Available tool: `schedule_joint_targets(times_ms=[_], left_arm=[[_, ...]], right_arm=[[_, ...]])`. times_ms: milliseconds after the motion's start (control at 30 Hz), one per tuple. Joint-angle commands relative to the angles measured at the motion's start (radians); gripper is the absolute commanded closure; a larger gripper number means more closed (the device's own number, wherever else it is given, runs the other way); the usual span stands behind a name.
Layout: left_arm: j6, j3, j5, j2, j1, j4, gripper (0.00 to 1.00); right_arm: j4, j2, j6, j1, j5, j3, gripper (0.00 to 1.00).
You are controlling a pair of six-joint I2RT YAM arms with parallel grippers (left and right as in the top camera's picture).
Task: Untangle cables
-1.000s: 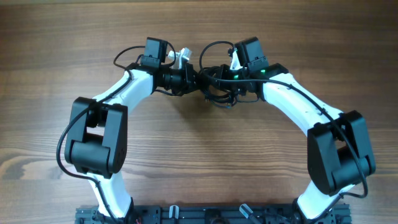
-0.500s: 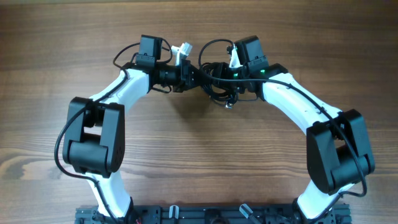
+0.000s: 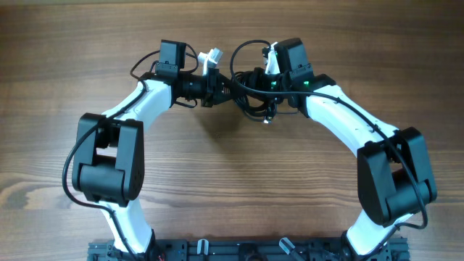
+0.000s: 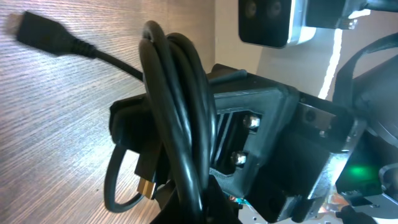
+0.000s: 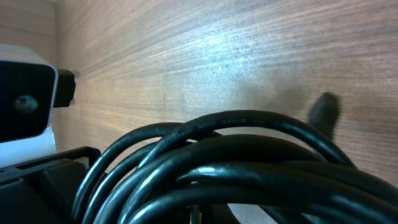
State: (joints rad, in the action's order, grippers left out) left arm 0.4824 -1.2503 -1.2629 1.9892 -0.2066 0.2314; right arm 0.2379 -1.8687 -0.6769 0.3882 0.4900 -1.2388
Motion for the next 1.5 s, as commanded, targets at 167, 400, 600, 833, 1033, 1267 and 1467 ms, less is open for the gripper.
schedule_joint_targets(times_ms=[167, 400, 600, 833, 1033, 1267, 1467], left_arm=[[-0.003, -0.011, -0.030, -0.034, -0.004, -0.007, 0.96], [-0.029, -0.011, 0.129, -0.033, 0.033, 0.036, 0.96], [-0.087, -0.011, 0.158, -0.032, 0.033, 0.077, 0.96], [-0.087, -0.011, 0.165, -0.031, 0.033, 0.077, 0.96], [-0.132, -0.011, 0.165, -0.031, 0.033, 0.077, 0.96], [-0.172, -0.011, 0.165, -0.071, 0.034, 0.015, 0.96], [-0.270, -0.011, 0.160, -0.232, 0.034, 0.014, 0.96]], right_arm=[[0.111, -0.006, 0.107, -0.030, 0.008, -0.013, 0.96], [0.180, 0.145, 0.227, -0.127, 0.109, -0.014, 0.96], [0.199, 0.291, 0.229, -0.150, 0.166, -0.014, 0.96], [0.242, 0.338, 0.143, -0.150, 0.057, -0.014, 0.96], [0.414, 0.330, 0.072, -0.150, -0.274, -0.014, 0.96], [0.435, 0.318, 0.262, -0.150, -0.185, -0.014, 0.96], [0.399, 0.318, 0.298, -0.151, -0.152, -0.014, 0.96]])
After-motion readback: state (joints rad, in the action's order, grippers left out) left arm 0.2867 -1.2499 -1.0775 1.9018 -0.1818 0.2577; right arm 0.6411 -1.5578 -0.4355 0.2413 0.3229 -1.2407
